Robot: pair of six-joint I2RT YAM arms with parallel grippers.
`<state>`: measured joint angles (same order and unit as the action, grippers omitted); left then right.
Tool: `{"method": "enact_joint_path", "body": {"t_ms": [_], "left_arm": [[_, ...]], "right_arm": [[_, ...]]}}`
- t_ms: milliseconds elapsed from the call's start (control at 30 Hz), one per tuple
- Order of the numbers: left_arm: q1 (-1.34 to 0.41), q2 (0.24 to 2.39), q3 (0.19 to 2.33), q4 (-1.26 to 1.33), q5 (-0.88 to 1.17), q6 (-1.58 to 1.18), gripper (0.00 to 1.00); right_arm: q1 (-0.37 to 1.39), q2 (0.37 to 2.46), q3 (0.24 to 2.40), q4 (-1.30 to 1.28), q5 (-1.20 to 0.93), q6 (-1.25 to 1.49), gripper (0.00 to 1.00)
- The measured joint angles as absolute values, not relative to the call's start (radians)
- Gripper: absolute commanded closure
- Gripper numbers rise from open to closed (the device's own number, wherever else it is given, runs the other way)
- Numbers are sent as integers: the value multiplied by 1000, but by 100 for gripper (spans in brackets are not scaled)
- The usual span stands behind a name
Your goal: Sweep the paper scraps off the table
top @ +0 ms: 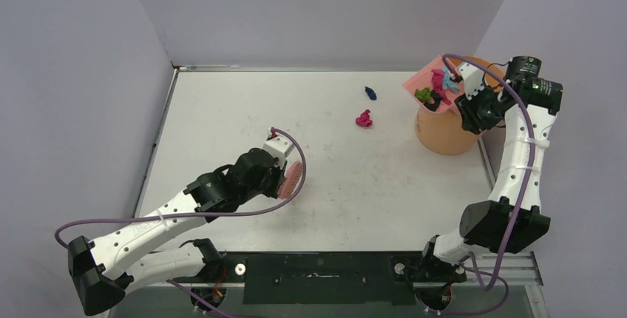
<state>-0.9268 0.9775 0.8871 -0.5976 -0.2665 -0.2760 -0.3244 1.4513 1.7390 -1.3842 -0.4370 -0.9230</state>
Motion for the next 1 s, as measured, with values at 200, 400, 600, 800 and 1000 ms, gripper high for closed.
{"method": "enact_joint_path", "body": {"t_ms": [200, 400, 600, 800, 1000], "left_arm": [[-925, 949, 847, -568, -262, -265, 100], [-925, 935, 847, -564, -257, -260, 100], [-925, 903, 847, -564, -256, -259, 100], [-926, 883, 847, -563, -256, -260, 100], [-926, 884, 846, -564, -265, -260, 100]], "right_arm": [[-369, 1613, 1980, -1387, -374, -817, 95], [-374, 1656, 2032, -1308, -124, -789, 95], [-373, 1655, 1996, -1142, 167, -926, 94], [-352, 1634, 1914, -992, 360, -1140, 91], [-283, 1552, 1747, -824, 487, -1364, 89]]}}
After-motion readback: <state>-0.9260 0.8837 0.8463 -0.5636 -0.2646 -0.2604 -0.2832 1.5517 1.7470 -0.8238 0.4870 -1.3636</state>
